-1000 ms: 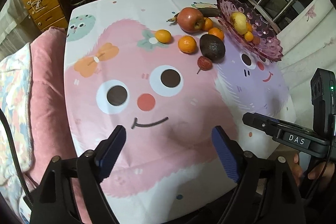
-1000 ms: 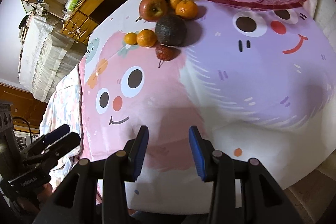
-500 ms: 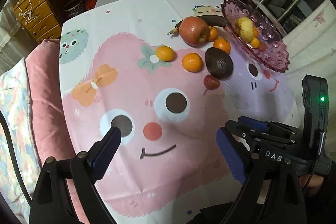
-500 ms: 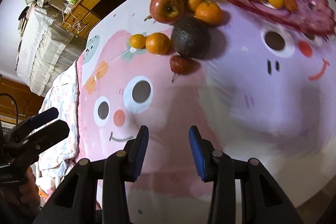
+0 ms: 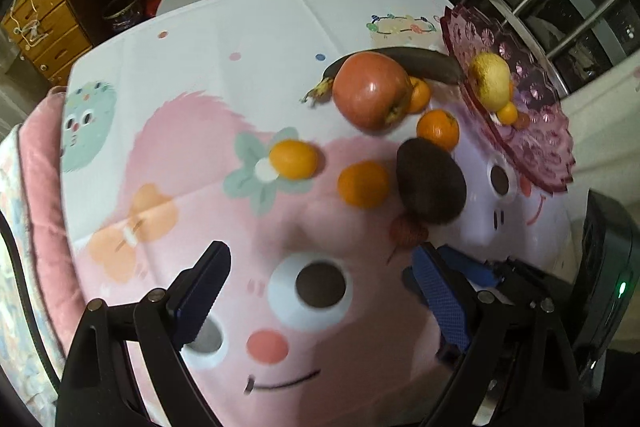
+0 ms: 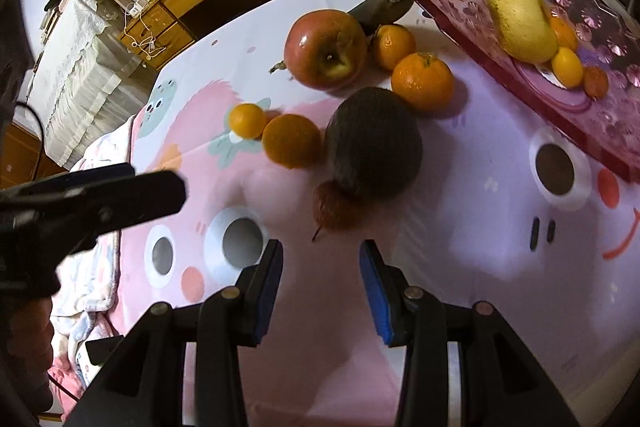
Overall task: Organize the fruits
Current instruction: 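Grasp a mandarin with the left tool while the right tool grasps a lychee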
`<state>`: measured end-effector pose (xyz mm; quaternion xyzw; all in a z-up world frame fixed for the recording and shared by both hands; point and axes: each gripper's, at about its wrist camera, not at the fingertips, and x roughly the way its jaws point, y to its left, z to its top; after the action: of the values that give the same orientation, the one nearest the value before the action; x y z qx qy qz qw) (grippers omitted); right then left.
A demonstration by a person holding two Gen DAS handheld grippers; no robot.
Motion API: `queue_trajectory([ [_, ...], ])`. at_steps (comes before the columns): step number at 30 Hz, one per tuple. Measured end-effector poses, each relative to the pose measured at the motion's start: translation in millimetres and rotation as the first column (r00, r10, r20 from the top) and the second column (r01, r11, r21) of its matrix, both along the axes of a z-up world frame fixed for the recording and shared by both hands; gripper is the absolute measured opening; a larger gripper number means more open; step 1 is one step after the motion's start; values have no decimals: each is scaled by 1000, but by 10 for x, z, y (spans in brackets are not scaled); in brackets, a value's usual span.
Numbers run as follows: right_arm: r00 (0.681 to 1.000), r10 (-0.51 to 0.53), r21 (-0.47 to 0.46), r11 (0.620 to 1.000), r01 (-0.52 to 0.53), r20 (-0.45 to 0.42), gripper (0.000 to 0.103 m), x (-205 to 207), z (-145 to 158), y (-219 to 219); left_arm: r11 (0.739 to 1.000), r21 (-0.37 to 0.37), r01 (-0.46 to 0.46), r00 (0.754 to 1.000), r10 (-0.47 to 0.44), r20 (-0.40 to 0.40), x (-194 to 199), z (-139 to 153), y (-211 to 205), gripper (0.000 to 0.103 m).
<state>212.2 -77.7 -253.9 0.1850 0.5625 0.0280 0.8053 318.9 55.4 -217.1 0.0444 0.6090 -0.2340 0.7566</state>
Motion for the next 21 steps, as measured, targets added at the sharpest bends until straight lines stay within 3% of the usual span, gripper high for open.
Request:
queue_trajectory([
  [8, 1000, 28, -20, 999, -29, -11, 40, 175, -119, 14, 997, -67, -46, 998, 43, -42, 205, -285, -114, 87],
  [16, 999, 42, -48, 998, -41, 8, 40, 230, -158, 41, 992, -107, -64, 997, 58, -57, 282, -444, -227, 69],
  [21, 998, 59, -75, 996, -57, 18, 36, 262, -159, 92, 993, -108, -57, 996, 49, -75, 299, -528, -320, 66],
])
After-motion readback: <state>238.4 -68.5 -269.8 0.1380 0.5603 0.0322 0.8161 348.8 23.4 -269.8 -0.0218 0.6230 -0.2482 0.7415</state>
